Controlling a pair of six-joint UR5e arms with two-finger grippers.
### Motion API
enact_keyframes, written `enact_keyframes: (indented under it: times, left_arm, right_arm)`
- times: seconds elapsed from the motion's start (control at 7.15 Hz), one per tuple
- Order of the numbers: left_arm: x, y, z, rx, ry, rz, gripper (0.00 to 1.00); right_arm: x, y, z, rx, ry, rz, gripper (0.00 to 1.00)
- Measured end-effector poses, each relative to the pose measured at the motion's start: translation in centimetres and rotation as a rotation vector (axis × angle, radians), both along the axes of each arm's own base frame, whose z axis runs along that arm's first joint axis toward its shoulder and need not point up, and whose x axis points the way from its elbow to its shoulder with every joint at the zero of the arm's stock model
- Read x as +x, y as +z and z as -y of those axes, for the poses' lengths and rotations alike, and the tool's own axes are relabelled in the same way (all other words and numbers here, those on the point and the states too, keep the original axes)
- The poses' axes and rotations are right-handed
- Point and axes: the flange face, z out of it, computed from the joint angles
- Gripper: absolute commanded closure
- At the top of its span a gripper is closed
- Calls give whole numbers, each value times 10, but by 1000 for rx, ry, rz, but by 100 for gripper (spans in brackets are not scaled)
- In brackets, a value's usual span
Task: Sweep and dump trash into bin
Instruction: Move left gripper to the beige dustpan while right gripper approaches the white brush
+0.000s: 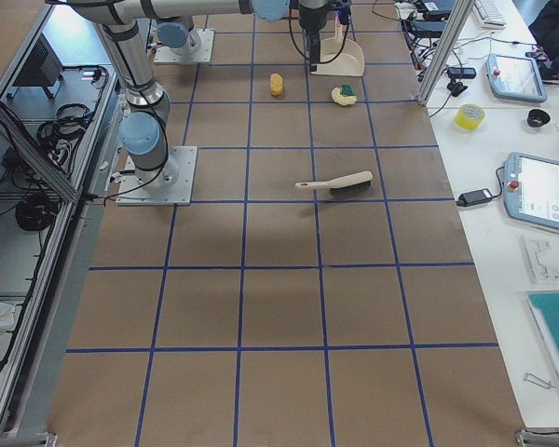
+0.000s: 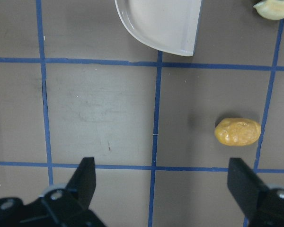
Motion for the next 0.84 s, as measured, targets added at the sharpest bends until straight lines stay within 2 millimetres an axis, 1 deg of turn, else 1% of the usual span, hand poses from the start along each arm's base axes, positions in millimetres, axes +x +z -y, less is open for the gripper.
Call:
enact_keyframes:
  times: [0.28, 0.42, 0.7, 0.84]
  left_arm:
    - [0, -3, -3, 15, 0, -1, 0]
    - [1, -6, -4, 17, -1, 6, 0]
    - [4, -15, 0, 34, -7, 30, 0]
    - [4, -16, 3, 36, -3, 34, 0]
  right_arm:
    - [-1, -5, -1, 11, 19, -3, 0]
    - [-1, -11, -1, 19, 54, -2, 0]
    - [-1, -22, -5, 46, 89, 1, 0]
    - [-2, -27, -6, 59, 100, -5, 0]
